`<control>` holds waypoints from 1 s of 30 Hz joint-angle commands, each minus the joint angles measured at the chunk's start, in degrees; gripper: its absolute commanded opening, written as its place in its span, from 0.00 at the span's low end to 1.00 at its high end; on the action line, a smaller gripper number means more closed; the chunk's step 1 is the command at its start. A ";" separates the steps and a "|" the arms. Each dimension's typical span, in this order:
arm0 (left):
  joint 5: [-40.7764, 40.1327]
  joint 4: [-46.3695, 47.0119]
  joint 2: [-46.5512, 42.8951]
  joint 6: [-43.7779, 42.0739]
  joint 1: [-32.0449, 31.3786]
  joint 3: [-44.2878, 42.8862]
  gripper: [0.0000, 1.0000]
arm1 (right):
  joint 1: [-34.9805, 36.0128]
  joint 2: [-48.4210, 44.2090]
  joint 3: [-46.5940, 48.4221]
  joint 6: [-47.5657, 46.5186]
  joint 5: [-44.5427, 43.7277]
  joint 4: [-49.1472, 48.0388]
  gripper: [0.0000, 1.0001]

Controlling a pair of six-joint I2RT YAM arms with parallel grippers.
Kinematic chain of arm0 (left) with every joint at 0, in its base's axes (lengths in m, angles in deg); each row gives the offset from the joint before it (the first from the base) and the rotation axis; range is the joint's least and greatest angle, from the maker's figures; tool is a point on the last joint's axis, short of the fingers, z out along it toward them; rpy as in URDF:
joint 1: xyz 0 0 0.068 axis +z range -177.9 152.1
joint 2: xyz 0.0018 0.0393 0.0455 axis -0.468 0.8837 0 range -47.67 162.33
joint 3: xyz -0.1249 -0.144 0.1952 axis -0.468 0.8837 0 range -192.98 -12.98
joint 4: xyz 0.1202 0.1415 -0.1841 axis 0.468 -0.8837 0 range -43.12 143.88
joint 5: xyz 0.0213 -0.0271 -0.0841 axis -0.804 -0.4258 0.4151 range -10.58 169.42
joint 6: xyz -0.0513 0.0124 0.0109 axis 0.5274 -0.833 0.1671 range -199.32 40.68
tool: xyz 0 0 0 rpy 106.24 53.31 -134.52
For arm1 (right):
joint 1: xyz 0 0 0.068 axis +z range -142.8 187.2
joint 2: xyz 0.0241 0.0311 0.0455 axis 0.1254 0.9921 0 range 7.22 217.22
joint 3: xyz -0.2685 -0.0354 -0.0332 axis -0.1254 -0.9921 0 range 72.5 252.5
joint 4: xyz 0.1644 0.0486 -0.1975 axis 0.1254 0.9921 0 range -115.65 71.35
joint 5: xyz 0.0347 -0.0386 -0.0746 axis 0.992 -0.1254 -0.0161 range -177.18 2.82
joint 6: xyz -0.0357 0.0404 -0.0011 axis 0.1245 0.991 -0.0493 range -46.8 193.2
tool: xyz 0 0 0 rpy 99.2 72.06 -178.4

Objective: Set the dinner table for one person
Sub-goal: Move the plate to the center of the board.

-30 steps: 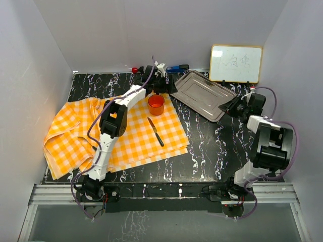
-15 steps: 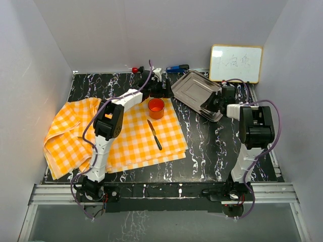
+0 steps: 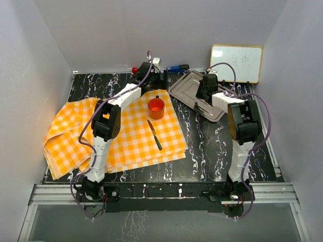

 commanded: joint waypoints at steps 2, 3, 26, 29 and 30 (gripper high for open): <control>-2.01 0.51 -3.78 -2.07 -0.17 2.64 0.90 | -0.02 5.17 4.65 -1.67 -4.78 1.89 0.00; -2.09 0.97 -4.57 -2.17 -0.21 4.03 0.90 | -0.05 5.86 5.15 -1.63 -4.45 1.65 0.00; -5.36 -2.34 -16.54 -3.86 -0.04 12.68 0.92 | 4.95 -2.84 -15.32 0.91 -0.28 6.98 0.00; -4.37 -2.27 -15.84 -3.29 -0.04 12.29 0.91 | 6.01 -4.99 -17.38 1.51 0.37 8.38 0.00; -3.95 -2.00 -15.68 -3.03 -0.04 12.46 0.91 | 6.32 -5.71 -17.96 1.78 0.56 8.84 0.00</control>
